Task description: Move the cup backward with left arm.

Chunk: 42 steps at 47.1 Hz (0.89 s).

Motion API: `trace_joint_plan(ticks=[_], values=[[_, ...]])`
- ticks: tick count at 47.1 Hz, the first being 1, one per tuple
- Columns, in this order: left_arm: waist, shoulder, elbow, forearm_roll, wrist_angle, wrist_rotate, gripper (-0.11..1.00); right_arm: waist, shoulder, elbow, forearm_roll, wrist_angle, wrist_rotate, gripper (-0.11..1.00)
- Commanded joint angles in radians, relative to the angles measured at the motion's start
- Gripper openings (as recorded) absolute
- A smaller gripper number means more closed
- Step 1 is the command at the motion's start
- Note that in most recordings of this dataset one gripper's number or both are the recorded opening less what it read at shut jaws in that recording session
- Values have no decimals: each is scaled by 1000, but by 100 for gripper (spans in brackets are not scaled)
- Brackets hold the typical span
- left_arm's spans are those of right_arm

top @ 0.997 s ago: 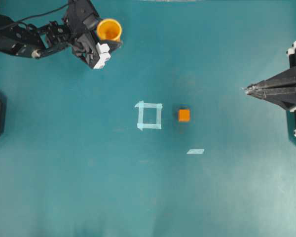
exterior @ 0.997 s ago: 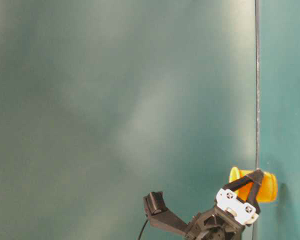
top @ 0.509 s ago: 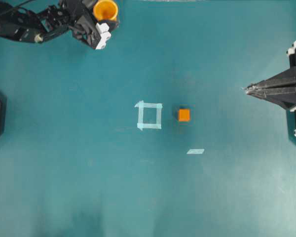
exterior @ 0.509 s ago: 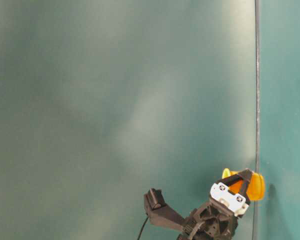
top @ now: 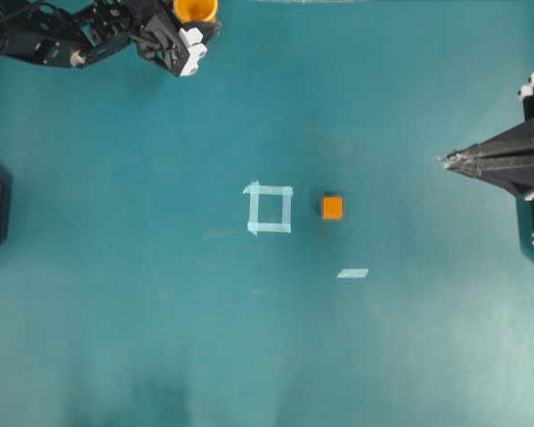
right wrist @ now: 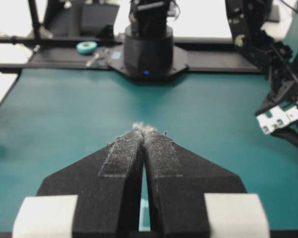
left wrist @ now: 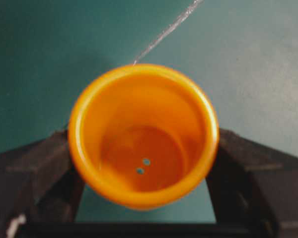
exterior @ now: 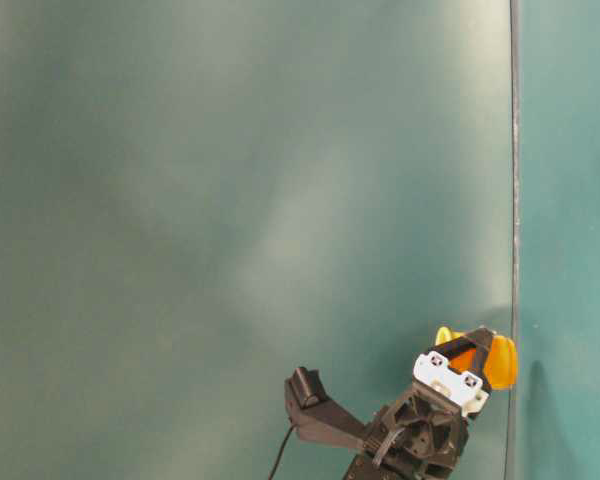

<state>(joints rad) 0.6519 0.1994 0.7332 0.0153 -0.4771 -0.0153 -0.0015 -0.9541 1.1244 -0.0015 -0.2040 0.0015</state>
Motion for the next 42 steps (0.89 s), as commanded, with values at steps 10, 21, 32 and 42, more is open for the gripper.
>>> trace_joint_plan(ticks=[10,21,32,42], values=[[5,-14,-14,2,12,-2,69,-2,5,-29,2,-3,0,0],[5,-17,-11,2,18,-2,69,-2,6,-29,0,-5,0,0],[5,-17,-11,2,18,-2,66,-2,6,-29,2,-3,0,0],[3,-17,-11,2,18,-3,66,-2,6,-29,2,-3,0,0]])
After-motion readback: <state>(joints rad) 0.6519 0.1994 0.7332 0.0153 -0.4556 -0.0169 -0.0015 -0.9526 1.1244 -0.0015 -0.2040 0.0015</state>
